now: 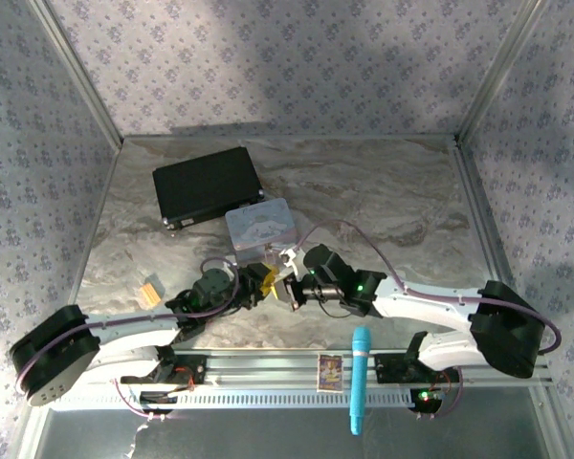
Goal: Unlock the padlock with the key
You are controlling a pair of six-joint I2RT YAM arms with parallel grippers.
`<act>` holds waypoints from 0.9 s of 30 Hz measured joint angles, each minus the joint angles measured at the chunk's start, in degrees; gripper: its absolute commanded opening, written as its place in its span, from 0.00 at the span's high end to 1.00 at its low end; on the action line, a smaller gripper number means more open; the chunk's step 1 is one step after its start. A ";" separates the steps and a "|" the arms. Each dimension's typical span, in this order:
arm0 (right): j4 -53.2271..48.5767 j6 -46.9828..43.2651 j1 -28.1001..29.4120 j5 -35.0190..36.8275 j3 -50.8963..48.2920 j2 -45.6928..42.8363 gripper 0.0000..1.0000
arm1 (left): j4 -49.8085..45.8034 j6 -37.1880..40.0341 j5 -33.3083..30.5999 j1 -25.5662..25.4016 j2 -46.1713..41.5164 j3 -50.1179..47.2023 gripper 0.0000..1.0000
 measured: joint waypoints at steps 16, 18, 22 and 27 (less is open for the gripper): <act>-0.35 0.61 -0.50 0.35 -1.40 -1.90 0.83 | -4.87 2.75 -0.39 0.02 -3.08 0.02 1.00; -0.37 1.14 -0.74 0.26 -1.42 -1.92 0.53 | -5.70 4.13 -0.44 0.00 -3.54 0.13 1.00; 0.76 3.28 -3.87 -0.70 -3.28 -4.33 0.13 | -13.22 12.24 -2.95 0.07 -6.84 2.38 1.00; 6.78 7.34 -9.62 -4.79 -5.86 -8.22 0.20 | -17.44 24.35 -6.40 0.96 -12.96 5.51 1.00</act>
